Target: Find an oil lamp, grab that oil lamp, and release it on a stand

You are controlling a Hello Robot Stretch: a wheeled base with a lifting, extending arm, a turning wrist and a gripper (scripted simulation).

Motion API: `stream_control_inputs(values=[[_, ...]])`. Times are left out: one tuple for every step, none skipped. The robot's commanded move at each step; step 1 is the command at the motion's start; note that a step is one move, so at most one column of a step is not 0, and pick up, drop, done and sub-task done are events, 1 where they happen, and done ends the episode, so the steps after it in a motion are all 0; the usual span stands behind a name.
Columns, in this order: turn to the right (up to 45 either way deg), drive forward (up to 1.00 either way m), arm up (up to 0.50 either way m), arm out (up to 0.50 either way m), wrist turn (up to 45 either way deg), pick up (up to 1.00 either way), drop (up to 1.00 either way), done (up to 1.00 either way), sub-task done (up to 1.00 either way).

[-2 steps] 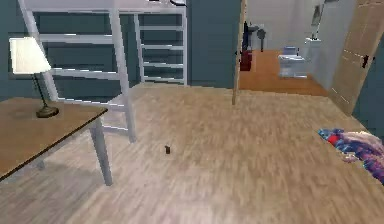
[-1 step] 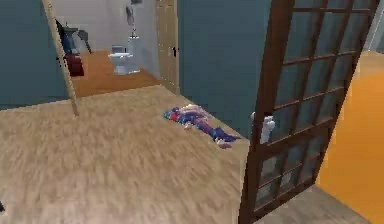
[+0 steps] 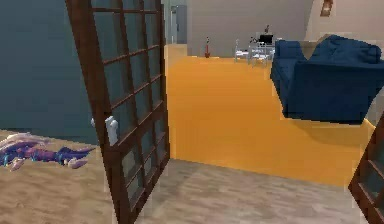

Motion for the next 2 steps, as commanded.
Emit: stream_control_inputs(values=[[15.0, 0.00, 0.00, 0.00, 0.0, 0.00, 0.00, 0.00, 0.00], [0.0, 1.00, 0.00, 0.00, 0.0, 0.00, 0.00, 0.00, 0.00]])
